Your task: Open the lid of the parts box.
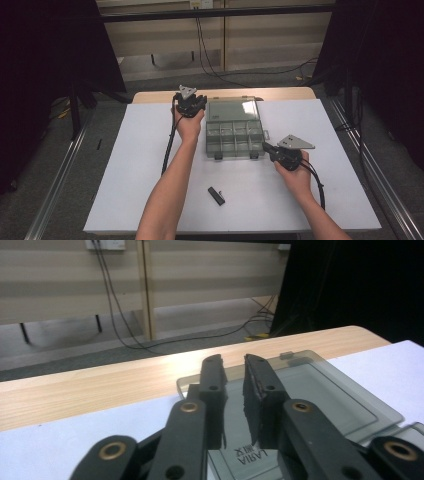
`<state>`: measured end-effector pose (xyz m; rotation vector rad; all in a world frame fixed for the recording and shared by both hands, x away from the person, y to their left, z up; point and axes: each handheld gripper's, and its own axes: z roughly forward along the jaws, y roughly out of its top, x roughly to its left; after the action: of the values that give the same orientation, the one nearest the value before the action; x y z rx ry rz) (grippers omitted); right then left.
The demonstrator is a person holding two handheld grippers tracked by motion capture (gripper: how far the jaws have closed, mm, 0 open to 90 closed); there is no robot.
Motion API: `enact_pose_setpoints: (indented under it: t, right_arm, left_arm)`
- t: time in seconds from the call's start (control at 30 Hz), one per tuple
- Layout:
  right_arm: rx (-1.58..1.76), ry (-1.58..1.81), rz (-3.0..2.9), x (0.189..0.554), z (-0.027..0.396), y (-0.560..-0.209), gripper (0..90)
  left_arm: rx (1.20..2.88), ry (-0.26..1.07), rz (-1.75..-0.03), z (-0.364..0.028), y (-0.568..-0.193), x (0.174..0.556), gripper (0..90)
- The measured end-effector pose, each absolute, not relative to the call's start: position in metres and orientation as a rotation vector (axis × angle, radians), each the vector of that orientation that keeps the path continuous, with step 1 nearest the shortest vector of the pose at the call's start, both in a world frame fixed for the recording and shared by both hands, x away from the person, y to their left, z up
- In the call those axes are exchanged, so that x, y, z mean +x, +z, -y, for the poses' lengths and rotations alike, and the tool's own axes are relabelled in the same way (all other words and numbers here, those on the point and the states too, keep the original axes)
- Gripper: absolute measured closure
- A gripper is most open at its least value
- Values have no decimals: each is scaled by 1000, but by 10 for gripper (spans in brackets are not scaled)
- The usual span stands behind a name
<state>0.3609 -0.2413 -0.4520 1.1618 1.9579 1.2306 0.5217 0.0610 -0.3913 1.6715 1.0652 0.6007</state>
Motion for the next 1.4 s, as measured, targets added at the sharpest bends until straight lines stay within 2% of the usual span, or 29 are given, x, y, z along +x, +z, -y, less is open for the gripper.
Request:
enact_pose_setpoints:
  t: [0.43,0.77,0.97,1.13,1.23,1.33,1.4]
  right_arm:
    - [1175,1257,-1944,362,241,-454,897]
    - [1173,1289,-1923,358,236,-450,813]
    - [1187,1337,-1919,354,235,-446,698]
    - [1197,1367,-1894,351,234,-441,576]
    - [1207,1395,-1884,349,236,-439,512]
    - [1208,1401,-1882,347,237,-438,432]
    - [1212,1409,-1877,345,237,-438,408]
  left_arm:
    - [1662,542,-1004,-84,-398,496,682]
    - [1622,516,-996,-110,-404,474,602]
    - [1616,519,-956,-120,-403,461,544]
    - [1624,510,-954,-127,-401,451,421]
    - [1629,505,-930,-131,-402,444,395]
    - [1639,470,-929,-134,-403,439,303]
    - [1637,485,-912,-137,-405,434,296]
